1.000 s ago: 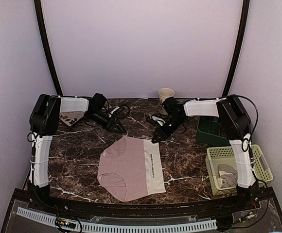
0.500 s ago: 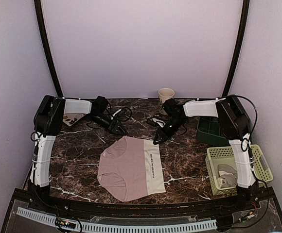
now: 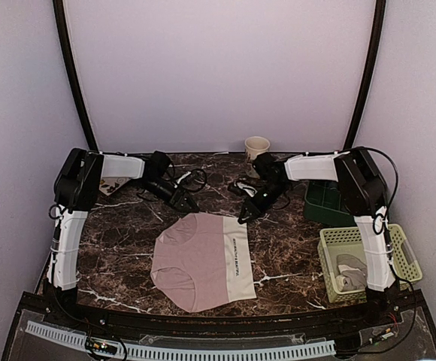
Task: Roll the underwear
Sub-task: Pick up the underwear from the center of the board.
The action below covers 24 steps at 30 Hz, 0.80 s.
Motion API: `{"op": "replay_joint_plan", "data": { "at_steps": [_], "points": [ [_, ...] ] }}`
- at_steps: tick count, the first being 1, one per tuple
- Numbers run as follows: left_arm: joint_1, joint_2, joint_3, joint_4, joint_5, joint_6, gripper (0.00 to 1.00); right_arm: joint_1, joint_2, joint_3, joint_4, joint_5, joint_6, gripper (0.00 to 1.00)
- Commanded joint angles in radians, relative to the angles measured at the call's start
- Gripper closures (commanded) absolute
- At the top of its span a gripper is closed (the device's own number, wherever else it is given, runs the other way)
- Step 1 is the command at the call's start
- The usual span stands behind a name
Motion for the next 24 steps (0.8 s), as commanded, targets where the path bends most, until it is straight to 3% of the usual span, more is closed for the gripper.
{"op": "replay_joint_plan", "data": {
  "at_steps": [1,11,24],
  "points": [
    [-0.008,0.027,-0.04,-0.04,-0.028,0.011,0.55,-0.017,0.011,-0.015,-0.026,0.016,0.006,1.0],
    [-0.008,0.029,-0.044,-0.04,-0.065,0.011,0.6,-0.025,0.001,-0.025,-0.016,0.009,0.006,1.0],
    [0.006,0.029,-0.081,-0.041,-0.112,0.038,0.58,-0.028,-0.006,-0.023,-0.019,0.003,0.006,1.0]
  ]
}}
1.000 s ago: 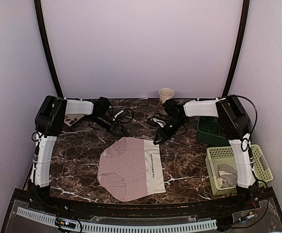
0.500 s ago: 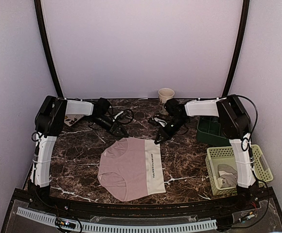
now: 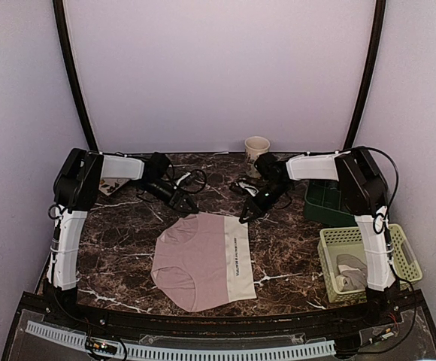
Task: Roll the underwear
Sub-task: Pick up the underwear from the center of the board.
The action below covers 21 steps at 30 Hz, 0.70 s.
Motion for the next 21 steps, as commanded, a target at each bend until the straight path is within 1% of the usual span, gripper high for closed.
{"op": "replay_joint_plan", "data": {
  "at_steps": [1,3,7,9,10,12,13,17,21],
  "points": [
    [0.008,0.028,-0.061,-0.059,-0.117,0.018,0.59,-0.012,-0.006,-0.016,-0.02,0.019,0.006,1.0],
    [0.01,0.03,-0.061,-0.053,-0.123,0.02,0.6,-0.012,-0.006,-0.016,-0.017,0.018,0.006,1.0],
    [0.01,0.03,-0.045,-0.036,-0.121,0.013,0.71,-0.013,0.0,-0.01,-0.017,0.02,0.01,1.0],
    [0.01,0.029,-0.029,-0.041,-0.13,0.017,0.8,-0.013,0.0,-0.006,-0.016,0.021,0.014,1.0],
    [0.011,0.028,-0.017,-0.042,-0.135,0.017,0.87,-0.015,0.0,-0.004,-0.014,0.025,0.017,1.0],
    [0.01,0.028,0.013,-0.039,-0.135,0.01,0.96,-0.019,-0.003,0.002,-0.007,0.041,0.025,1.0],
    [0.011,0.027,0.031,-0.033,-0.14,0.003,1.0,-0.024,-0.007,0.005,0.001,0.053,0.031,1.0],
    [0.011,0.029,0.121,-0.019,-0.152,-0.013,1.0,-0.044,-0.028,0.034,0.021,0.081,0.053,1.0],
    [0.02,0.025,0.2,-0.05,-0.157,-0.007,1.0,-0.047,-0.044,0.095,0.013,0.108,0.05,1.0]
  ]
}}
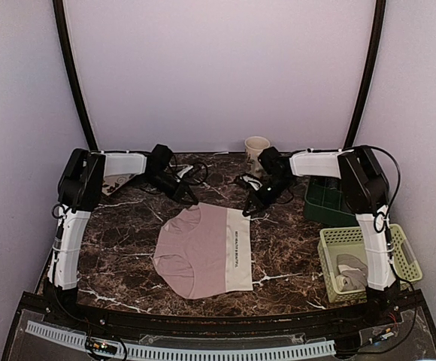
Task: Roll the underwear
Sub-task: Pick up the underwear from the center of the board, then fold the underwear at the center of the board.
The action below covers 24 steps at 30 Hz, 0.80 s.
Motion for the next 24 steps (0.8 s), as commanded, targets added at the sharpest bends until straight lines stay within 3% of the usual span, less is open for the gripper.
{"op": "replay_joint_plan", "data": {
  "at_steps": [1,9,24],
  "points": [
    [0.016,-0.023,0.078,-0.046,-0.035,0.001,1.0,-0.018,-0.048,0.074,0.006,0.064,0.011,1.0],
    [0.009,-0.164,-0.028,-0.026,-0.016,0.012,1.0,-0.004,-0.118,0.029,0.019,0.039,0.001,1.0],
    [-0.098,-0.514,-0.54,0.059,-0.019,-0.043,1.0,0.113,-0.3,-0.249,0.068,0.027,0.029,1.0]
  ]
}}
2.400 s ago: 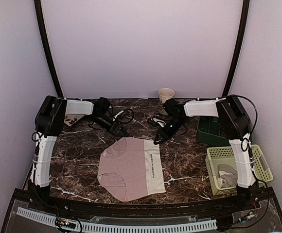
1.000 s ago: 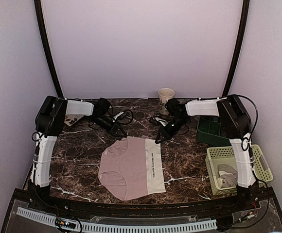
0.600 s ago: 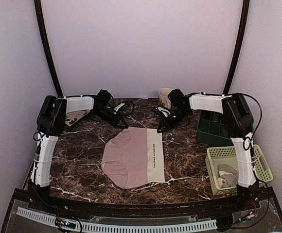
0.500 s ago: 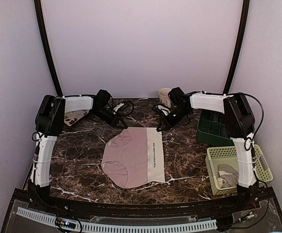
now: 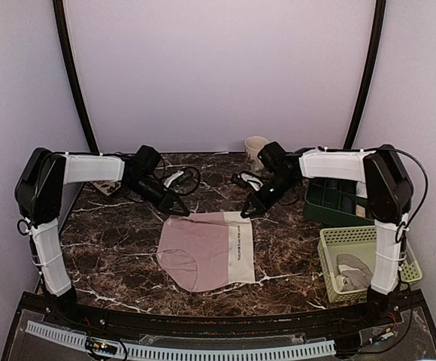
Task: Roll the underwear
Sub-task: Fold the underwear at the center of the board.
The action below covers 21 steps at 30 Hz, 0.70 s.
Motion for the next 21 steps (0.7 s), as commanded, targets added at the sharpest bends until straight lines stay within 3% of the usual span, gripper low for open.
{"op": "replay_joint_plan", "data": {
  "at_steps": [1,9,21],
  "points": [
    [-0.055,-0.094,-0.132,0.002,-0.011,-0.036,1.0,0.048,-0.072,-0.111,0.038,-0.014,0.033,1.0],
    [-0.071,-0.115,-0.34,0.125,-0.042,-0.222,1.0,0.121,-0.063,-0.28,0.149,-0.007,0.128,1.0],
    [0.012,0.055,-0.191,0.13,-0.1,-0.262,1.0,0.068,0.052,-0.168,0.124,0.06,0.143,1.0]
  ]
}}
